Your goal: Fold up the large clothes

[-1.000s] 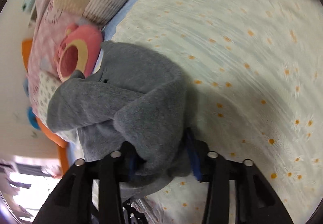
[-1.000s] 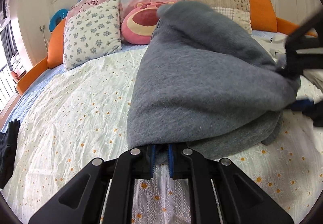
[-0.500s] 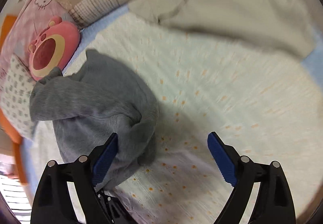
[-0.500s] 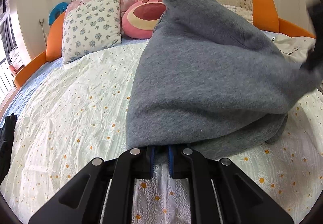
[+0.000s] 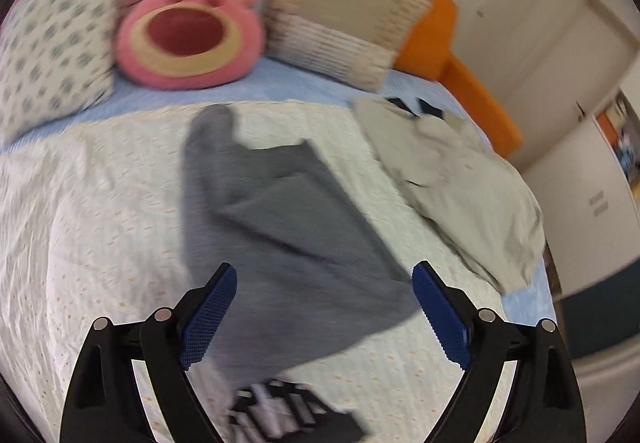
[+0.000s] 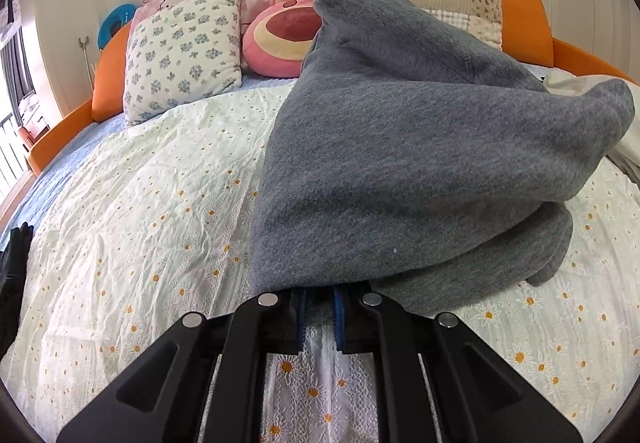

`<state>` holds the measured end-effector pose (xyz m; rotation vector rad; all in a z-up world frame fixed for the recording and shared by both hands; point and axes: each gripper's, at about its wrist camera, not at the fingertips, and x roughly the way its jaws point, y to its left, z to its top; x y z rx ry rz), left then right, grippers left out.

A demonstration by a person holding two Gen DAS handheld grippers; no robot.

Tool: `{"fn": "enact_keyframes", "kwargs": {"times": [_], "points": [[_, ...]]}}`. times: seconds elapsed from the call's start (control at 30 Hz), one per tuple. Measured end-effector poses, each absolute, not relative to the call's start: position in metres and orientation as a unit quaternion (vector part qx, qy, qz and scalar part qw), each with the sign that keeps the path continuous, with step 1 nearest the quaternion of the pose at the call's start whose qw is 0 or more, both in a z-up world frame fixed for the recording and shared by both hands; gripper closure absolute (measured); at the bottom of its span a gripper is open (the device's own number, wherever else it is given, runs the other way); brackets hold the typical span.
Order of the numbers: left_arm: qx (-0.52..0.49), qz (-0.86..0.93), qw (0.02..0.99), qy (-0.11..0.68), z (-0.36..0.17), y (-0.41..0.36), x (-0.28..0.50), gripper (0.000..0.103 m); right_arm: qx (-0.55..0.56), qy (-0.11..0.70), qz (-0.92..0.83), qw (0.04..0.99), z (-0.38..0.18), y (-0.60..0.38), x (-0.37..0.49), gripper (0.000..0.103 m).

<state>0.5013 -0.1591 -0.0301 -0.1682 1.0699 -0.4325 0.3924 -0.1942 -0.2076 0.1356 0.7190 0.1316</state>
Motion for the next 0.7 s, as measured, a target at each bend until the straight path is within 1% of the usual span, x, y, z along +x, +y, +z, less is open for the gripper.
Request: {"fn": "enact_keyframes", "kwargs": {"times": [0.1,0.2,0.3,0.37,0.43,0.5,0.57,0.63,0.7], "points": [[-0.109,-0.211,0.818,0.524,-0.065,-0.135,0.515,0.012,0.092,0.352,0.08,0.928,-0.206,-0.203,0.392,0.092],[-0.111,-0.236,0.79,0.554,-0.105,-0.141,0.514,0.017,0.105,0.362,0.106,0.92,-0.203,-0.212,0.388,0.092],[-0.063,-0.256,0.788,0.556,-0.124,-0.166,0.506,0.017,0.088,0.372,0.14,0.914,-0.199,-0.219,0.373,0.091],[-0.007,-0.233,0.792,0.564,-0.138,-0.183,0.5,0.017,0.089,0.359,0.15,0.917,-0.19,-0.236,0.354,0.091],[0.027,-0.22,0.799,0.558,-0.152,-0.19,0.495,0.017,0.114,0.33,0.137,0.927,-0.172,-0.264,0.338,0.091],[0.029,-0.218,0.805,0.551,-0.16,-0.188,0.494,0.016,0.151,0.289,0.128,0.936,-0.14,-0.301,0.327,0.091],[0.028,-0.223,0.812,0.539,-0.164,-0.182,0.49,0.016,0.161,0.267,0.125,0.942,-0.112,-0.326,0.329,0.091],[0.039,-0.221,0.818,0.53,-0.166,-0.18,0.485,0.016,0.157,0.27,0.132,0.941,-0.084,-0.347,0.35,0.091],[0.055,-0.213,0.824,0.522,-0.167,-0.178,0.481,0.015,0.149,0.305,0.151,0.928,-0.076,-0.356,0.378,0.091]]}}
